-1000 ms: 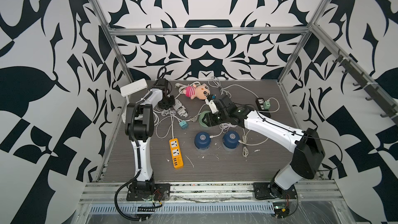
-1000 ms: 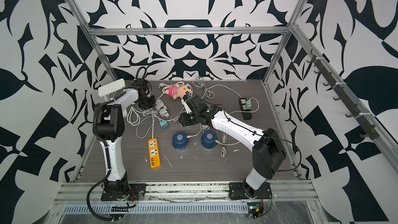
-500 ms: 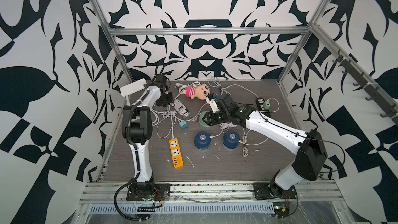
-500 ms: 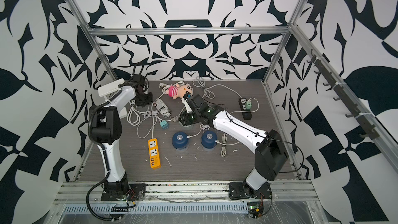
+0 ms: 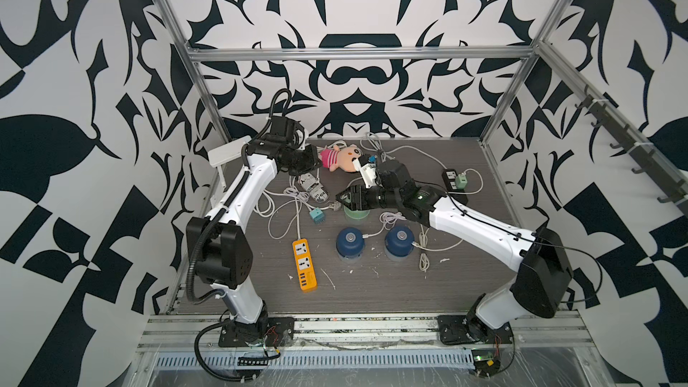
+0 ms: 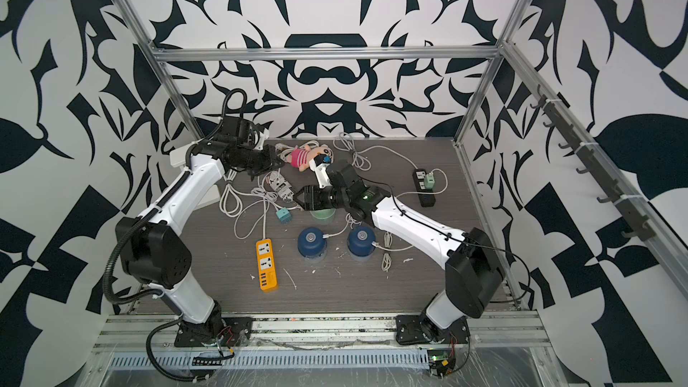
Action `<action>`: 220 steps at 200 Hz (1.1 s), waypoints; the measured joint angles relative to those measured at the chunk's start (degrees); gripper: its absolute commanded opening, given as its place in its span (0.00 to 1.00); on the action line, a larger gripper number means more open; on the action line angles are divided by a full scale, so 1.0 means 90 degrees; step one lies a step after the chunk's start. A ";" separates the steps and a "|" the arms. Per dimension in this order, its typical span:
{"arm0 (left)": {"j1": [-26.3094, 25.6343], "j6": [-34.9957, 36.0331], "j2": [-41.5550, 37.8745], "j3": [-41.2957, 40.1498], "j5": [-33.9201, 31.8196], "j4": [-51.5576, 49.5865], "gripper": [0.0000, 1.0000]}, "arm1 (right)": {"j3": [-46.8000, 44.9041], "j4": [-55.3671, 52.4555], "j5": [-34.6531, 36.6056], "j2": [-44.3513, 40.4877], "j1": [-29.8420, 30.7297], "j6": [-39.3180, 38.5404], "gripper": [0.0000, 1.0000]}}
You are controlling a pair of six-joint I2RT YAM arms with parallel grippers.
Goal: Charge the cordless meat grinders
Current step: Pick up the charging cable from the center of the board.
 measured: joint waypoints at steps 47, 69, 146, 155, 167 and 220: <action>-0.0593 -0.0678 -0.0243 -0.0515 0.0432 0.0515 0.00 | -0.0061 0.0792 -0.0267 0.0206 -0.0102 0.0554 0.56; -0.0673 -0.0828 -0.0243 -0.0695 0.0478 0.0566 0.00 | -0.0061 0.0933 -0.0287 0.0214 -0.0155 0.0661 0.52; -0.0714 -0.1049 -0.0398 -0.0804 0.0508 0.0707 0.00 | -0.0061 0.0947 -0.0287 0.0325 -0.0299 0.0736 0.38; -0.0721 -0.1064 -0.0420 -0.0811 0.0508 0.0707 0.00 | -0.0061 0.0950 -0.0294 0.0369 -0.0313 0.0733 0.37; -0.0738 -0.1078 -0.0440 -0.0811 0.0510 0.0707 0.00 | -0.0061 0.0947 -0.0316 0.0437 -0.0323 0.0736 0.36; -0.0818 -0.1110 -0.0454 -0.0879 0.0508 0.0731 0.00 | -0.0061 0.1081 -0.0442 0.0522 -0.0372 0.0862 0.24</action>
